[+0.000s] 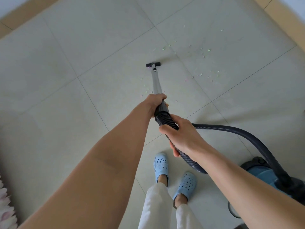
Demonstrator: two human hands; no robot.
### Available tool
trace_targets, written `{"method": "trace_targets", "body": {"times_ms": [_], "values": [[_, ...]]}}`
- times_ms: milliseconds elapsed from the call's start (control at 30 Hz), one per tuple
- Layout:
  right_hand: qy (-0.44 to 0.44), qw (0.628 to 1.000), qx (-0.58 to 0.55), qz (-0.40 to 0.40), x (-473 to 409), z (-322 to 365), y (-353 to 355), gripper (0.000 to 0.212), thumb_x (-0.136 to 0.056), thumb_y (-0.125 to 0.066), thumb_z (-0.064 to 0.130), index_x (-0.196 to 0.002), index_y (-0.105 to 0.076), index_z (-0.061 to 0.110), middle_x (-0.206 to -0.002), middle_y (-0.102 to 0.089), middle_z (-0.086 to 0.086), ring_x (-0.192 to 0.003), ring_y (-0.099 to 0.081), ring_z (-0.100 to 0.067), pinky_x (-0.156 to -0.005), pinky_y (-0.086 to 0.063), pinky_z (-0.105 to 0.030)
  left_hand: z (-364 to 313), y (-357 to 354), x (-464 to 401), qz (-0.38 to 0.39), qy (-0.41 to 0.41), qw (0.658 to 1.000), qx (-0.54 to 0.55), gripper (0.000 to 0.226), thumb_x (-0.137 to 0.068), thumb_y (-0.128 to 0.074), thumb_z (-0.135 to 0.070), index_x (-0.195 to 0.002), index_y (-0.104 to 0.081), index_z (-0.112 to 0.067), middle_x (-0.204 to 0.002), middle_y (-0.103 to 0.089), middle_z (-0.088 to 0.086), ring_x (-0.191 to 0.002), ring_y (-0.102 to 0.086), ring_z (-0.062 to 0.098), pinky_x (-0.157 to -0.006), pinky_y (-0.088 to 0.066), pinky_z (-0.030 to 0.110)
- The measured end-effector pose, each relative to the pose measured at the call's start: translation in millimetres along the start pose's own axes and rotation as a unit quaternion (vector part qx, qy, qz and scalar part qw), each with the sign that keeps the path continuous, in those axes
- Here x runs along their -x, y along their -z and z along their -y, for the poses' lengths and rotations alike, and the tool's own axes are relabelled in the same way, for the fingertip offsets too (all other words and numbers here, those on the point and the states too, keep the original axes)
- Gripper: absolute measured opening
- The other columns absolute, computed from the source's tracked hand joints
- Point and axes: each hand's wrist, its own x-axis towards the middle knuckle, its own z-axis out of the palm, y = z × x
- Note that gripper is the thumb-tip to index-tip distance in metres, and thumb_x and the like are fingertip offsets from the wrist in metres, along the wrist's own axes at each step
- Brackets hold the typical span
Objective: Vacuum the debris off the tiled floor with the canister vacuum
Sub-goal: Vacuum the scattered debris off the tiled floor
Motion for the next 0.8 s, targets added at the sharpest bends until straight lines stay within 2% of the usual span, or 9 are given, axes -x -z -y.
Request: {"method": "trace_targets", "body": {"times_ms": [100, 333, 467, 667, 800], "values": [[-0.005, 1.0, -0.014, 0.007, -16, 16, -9, 0.017, -0.087, -0.059, 0.026, -0.099, -0.059, 0.014, -0.057, -0.05, -0.004, -0.033, -0.048, -0.022, -0.045, -0.041, -0.028, -17, 17, -7, -0.008, 0.003, 1.0, -0.012, 0.015, -0.097, -0.054, -0.013, -0.091, -0.047, -0.002, -0.068, -0.051, 0.011, -0.05, -0.051, 0.019, -0.045, -0.048, 0.027], [-0.012, 1.0, 0.006, 0.022, -15, 29, -31, 0.015, -0.083, -0.059, 0.029, -0.097, -0.062, 0.023, -0.051, -0.051, 0.001, -0.032, -0.048, -0.02, -0.051, -0.046, -0.032, -16, 49, 0, -0.007, 0.033, 0.999, 0.014, 0.015, -0.098, -0.053, -0.013, -0.099, -0.044, -0.001, -0.069, -0.049, 0.01, -0.052, -0.05, 0.02, -0.039, -0.048, 0.022], [-0.016, 0.999, 0.022, 0.028, 2, 23, -33, 0.015, -0.083, -0.059, 0.031, -0.097, -0.063, 0.028, -0.049, -0.052, 0.002, -0.032, -0.049, -0.02, -0.054, -0.049, -0.034, 1, 49, 14, -0.004, 0.036, 0.999, 0.03, 0.018, -0.098, -0.052, -0.013, -0.108, -0.042, -0.001, -0.07, -0.048, 0.01, -0.052, -0.05, 0.019, -0.039, -0.049, 0.022], [-0.009, 0.998, 0.048, 0.03, 30, -4, -29, 0.017, -0.084, -0.058, 0.031, -0.099, -0.062, 0.025, -0.049, -0.052, 0.002, -0.032, -0.049, -0.019, -0.052, -0.046, -0.032, 35, 36, 31, -0.001, 0.042, 0.998, 0.042, 0.018, -0.098, -0.052, -0.015, -0.105, -0.043, -0.001, -0.068, -0.051, 0.009, -0.054, -0.051, 0.019, -0.045, -0.049, 0.027], [-0.005, 0.996, 0.08, 0.026, 53, -29, -27, 0.017, -0.083, -0.059, 0.034, -0.098, -0.063, 0.026, -0.053, -0.054, 0.004, -0.035, -0.048, -0.017, -0.058, -0.048, -0.036, 67, 24, 44, -0.003, 0.044, 0.997, 0.057, 0.017, -0.097, -0.053, -0.014, -0.103, -0.044, -0.001, -0.067, -0.052, 0.01, -0.054, -0.052, 0.02, -0.048, -0.049, 0.03]]}}
